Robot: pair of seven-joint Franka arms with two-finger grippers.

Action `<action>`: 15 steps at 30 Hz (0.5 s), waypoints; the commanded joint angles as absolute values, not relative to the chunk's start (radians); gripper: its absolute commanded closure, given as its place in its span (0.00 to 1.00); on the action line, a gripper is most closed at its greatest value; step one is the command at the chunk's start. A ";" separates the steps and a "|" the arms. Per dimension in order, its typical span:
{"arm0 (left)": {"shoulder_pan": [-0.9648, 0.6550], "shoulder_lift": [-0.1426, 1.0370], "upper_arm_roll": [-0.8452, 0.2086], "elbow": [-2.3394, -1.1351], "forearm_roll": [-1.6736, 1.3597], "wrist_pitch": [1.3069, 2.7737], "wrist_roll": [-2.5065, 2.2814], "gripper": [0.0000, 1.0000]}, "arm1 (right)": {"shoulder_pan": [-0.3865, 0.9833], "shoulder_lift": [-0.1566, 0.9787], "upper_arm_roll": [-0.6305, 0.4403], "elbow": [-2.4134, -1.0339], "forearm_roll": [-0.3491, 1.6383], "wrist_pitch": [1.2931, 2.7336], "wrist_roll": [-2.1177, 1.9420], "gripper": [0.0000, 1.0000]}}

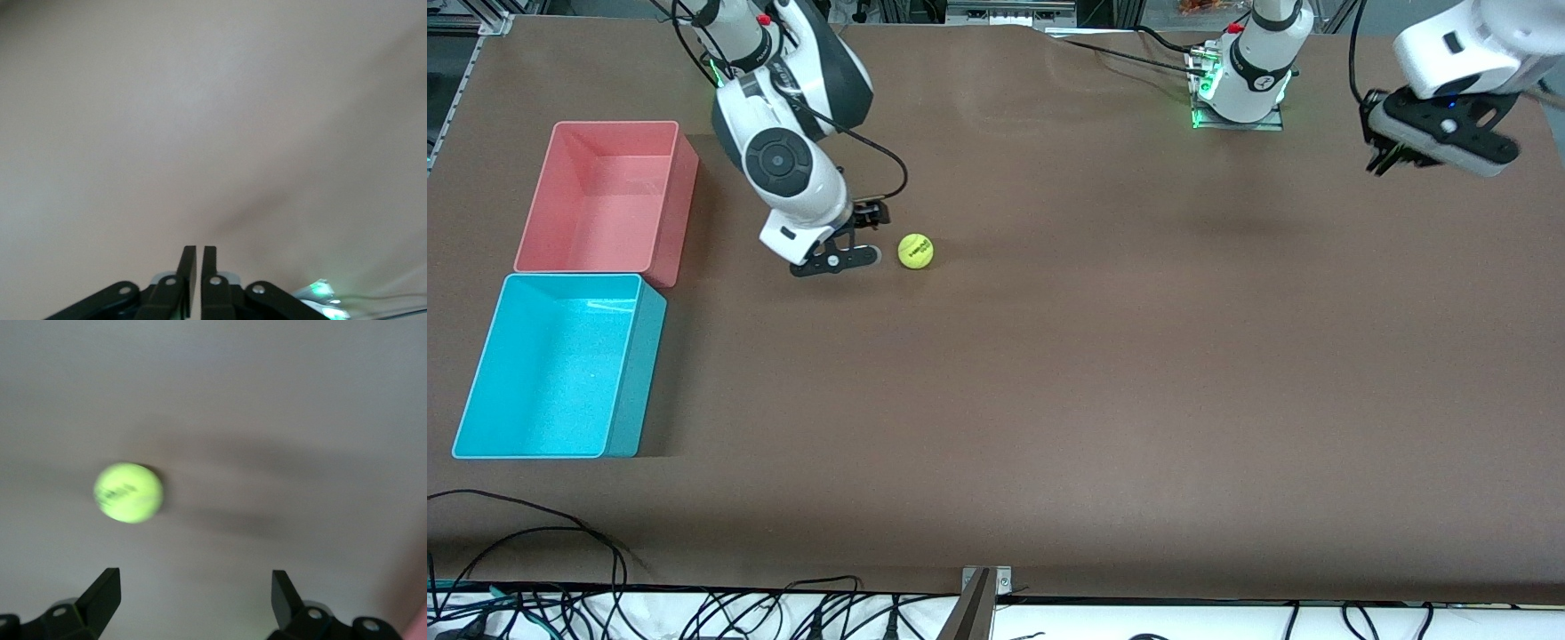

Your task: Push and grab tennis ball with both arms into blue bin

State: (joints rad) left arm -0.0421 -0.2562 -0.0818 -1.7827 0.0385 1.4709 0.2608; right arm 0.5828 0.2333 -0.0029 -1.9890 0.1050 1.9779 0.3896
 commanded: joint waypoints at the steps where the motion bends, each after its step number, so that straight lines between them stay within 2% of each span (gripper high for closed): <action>1: -0.060 -0.241 -0.068 -1.698 0.055 1.405 0.112 0.13 | 0.600 0.267 -0.002 -2.039 0.138 2.049 0.440 0.00; 2: -0.060 -0.241 -0.058 -1.695 0.052 1.405 0.112 0.00 | 0.603 0.270 -0.002 -2.054 0.140 2.072 0.449 0.00; 7: -0.078 -0.241 -0.034 -1.674 0.043 1.398 0.107 0.00 | 0.612 0.273 0.008 -2.163 0.138 2.224 0.471 0.00; 15: -0.078 -0.242 -0.025 -1.646 0.043 1.362 0.100 0.00 | 0.621 0.294 0.009 -2.171 0.140 2.289 0.492 0.00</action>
State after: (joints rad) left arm -0.0598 -0.2560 -0.0367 -1.6985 0.0384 1.4124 0.1245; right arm 0.6095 0.3069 0.0083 -2.1546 0.1220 2.2478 0.4627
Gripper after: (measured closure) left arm 0.088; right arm 0.000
